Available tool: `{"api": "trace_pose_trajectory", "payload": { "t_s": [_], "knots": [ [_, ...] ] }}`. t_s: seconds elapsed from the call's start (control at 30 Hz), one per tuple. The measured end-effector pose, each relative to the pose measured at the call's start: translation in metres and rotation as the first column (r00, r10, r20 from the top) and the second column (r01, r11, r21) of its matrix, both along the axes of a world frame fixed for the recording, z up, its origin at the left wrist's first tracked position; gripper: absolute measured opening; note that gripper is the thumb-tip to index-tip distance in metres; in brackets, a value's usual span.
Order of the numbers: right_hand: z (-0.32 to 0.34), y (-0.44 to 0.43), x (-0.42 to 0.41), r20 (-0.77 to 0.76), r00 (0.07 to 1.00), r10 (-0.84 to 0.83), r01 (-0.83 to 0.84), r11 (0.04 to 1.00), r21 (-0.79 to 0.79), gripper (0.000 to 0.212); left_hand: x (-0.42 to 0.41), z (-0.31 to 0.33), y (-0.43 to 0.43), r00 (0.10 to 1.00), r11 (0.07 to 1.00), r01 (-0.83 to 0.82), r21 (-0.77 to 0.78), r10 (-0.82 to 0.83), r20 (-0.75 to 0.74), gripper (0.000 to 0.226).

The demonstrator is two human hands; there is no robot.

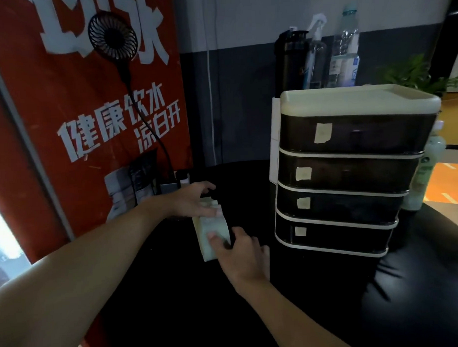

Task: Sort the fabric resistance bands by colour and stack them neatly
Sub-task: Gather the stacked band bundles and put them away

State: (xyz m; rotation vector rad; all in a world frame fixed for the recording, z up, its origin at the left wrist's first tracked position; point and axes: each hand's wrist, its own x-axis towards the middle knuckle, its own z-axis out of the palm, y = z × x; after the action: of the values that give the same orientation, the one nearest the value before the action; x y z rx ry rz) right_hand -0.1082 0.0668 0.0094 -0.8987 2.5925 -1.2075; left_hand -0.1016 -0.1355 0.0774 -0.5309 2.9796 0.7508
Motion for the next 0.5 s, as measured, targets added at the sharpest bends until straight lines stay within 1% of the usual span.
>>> {"api": "trace_pose_trajectory", "payload": {
  "t_s": [0.13,0.2,0.23,0.27,0.33,0.4,0.5],
  "knots": [
    [0.002,0.002,0.003,-0.025,1.000,-0.012,0.012,1.000,0.005,0.051,-0.011,0.005,-0.008,0.983,1.000,0.008,0.009,-0.009,0.182,0.121],
    [0.002,0.003,0.003,-0.033,0.999,-0.013,0.014,1.000,0.008,0.052,-0.014,0.009,-0.011,0.966,1.000,0.025,-0.016,-0.020,0.259,0.141],
    [0.002,0.002,0.003,-0.037,0.999,-0.014,0.014,1.000,0.008,0.053,-0.015,0.011,-0.012,0.955,0.999,0.031,-0.037,-0.019,0.296,0.146],
    [0.001,0.002,0.003,-0.045,0.999,-0.014,0.014,1.000,0.005,0.053,-0.016,0.011,-0.014,0.945,0.998,0.032,-0.062,-0.010,0.327,0.147],
    [-0.001,0.001,0.002,-0.048,0.999,-0.011,0.011,1.000,-0.004,0.051,-0.019,0.010,-0.016,0.935,0.994,0.033,-0.101,0.005,0.355,0.136],
    [-0.001,0.000,0.001,-0.031,1.000,-0.005,0.004,1.000,-0.019,0.047,-0.019,0.008,-0.018,0.935,0.997,0.023,-0.079,0.007,0.356,0.126],
    [-0.002,-0.001,0.000,-0.026,1.000,0.003,-0.004,0.999,-0.034,0.045,-0.021,0.006,-0.022,0.943,0.999,0.020,-0.038,-0.006,0.333,0.124]
  ]
}}
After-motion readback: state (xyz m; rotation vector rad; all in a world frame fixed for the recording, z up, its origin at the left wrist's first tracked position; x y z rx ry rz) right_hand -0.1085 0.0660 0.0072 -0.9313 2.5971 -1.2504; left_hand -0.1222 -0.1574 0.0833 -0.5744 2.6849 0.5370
